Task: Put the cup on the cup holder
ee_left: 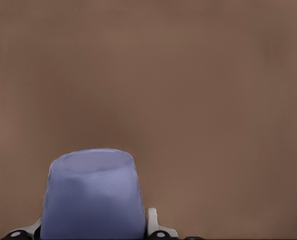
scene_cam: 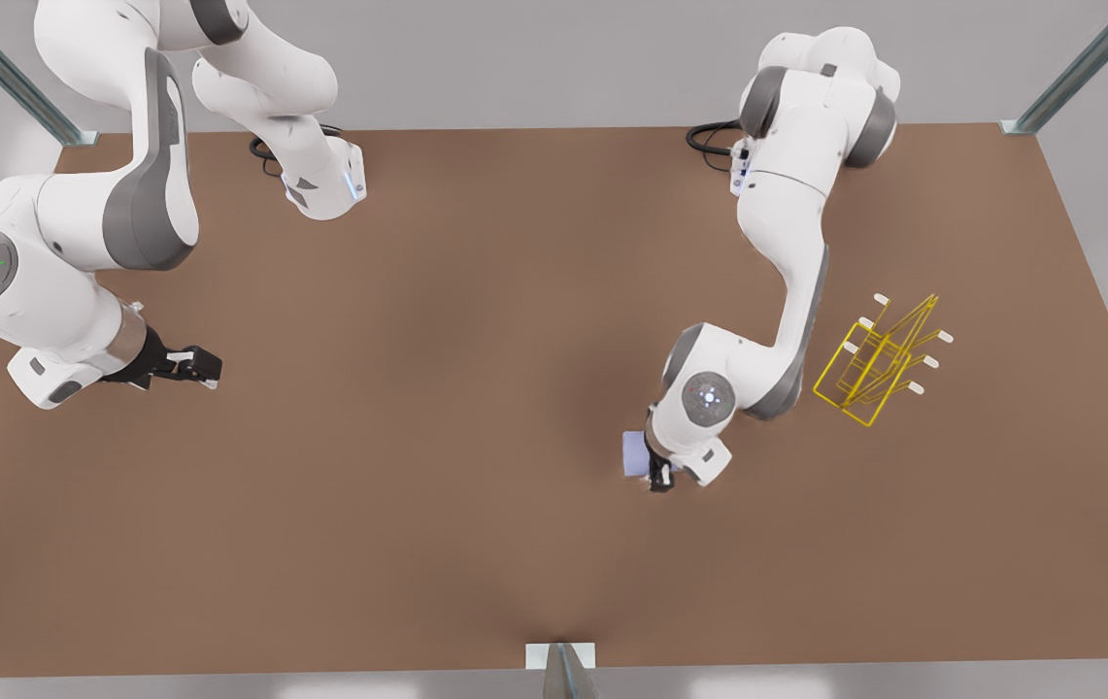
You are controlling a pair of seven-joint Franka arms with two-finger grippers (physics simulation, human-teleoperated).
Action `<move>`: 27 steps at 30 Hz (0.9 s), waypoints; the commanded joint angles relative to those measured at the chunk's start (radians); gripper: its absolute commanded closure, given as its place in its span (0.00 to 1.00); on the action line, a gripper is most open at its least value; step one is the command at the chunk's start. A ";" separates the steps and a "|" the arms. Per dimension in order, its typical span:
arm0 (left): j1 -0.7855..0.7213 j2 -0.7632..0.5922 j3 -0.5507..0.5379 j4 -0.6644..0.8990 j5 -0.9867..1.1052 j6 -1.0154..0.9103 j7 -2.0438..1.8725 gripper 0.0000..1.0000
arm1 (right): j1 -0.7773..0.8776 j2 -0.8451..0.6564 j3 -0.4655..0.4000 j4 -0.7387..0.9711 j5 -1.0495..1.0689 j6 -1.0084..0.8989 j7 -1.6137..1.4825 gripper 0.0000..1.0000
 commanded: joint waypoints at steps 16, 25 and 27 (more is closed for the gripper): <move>-1.087 0.166 1.166 -0.841 0.654 -0.150 0.099 0.39 | 0.003 0.014 0.000 0.013 0.004 0.002 0.003 0.00; -1.078 0.180 1.160 -0.944 0.653 0.017 -0.250 0.36 | 0.001 0.014 0.000 0.011 0.002 0.002 0.001 0.00; -1.081 0.190 1.160 -0.949 0.654 0.032 -0.333 0.36 | 0.000 0.014 0.000 0.011 0.004 0.002 0.001 0.00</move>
